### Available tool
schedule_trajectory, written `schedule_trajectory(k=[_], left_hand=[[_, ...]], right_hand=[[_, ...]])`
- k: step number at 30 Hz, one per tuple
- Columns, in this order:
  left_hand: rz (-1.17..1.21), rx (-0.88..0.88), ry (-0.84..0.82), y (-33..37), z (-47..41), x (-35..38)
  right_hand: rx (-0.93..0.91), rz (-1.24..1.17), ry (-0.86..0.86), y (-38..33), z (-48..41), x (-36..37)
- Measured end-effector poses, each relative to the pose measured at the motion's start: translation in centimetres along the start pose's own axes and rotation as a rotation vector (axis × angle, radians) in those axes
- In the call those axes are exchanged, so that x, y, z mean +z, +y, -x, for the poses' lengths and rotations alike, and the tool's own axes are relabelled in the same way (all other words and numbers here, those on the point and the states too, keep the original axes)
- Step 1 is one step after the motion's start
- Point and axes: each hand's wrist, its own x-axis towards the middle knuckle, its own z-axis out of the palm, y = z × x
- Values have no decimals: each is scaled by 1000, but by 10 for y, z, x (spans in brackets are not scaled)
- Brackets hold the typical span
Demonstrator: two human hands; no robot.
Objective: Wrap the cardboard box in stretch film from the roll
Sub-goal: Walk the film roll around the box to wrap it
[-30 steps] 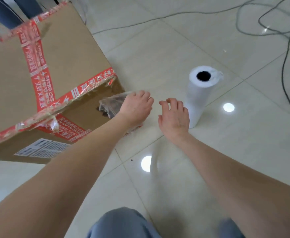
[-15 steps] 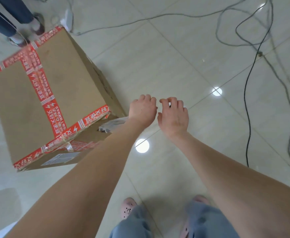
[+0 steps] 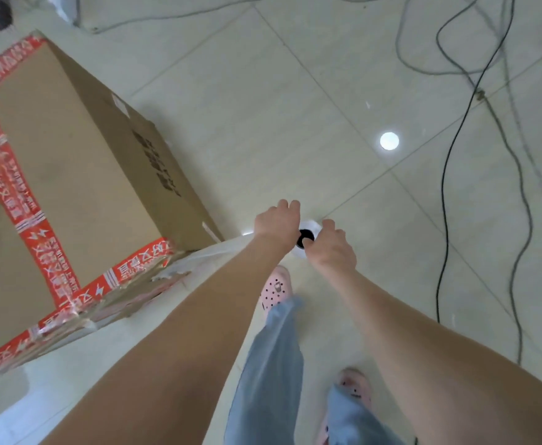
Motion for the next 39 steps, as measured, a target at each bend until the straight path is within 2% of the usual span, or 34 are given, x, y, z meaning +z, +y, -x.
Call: schedule_trajectory(k=[3,6,12,16,22,29,32,36,39], left_hand=[[-27,38,-110,0,-24,3],[-62,95,-187,1,-37,4],[7,105,-156,-13,-59,-11],[101,23,-116,-42,-78,-37],[227,-134,42,-93,-105,-71],[313,-463,102,-153,-137,-89],[365,-550,109,-169,-141,-88],[379,-587,110,-175,-142,-90],[377,-518,126,-175,-150,-100]], right_hand=[[44,-55,-56,-8,-21,10],[65,-74,-34,-9,-34,10],[-9,48,28,-36,-56,-3],[-96,141,68,-79,-70,-15],[-243,255,112,-156,-102,-31],[-484,388,92,-244,-141,-31],[-554,460,60,-267,-149,-24],[-542,373,45,-273,-152,-18],[-349,168,-32,-273,-153,-17]])
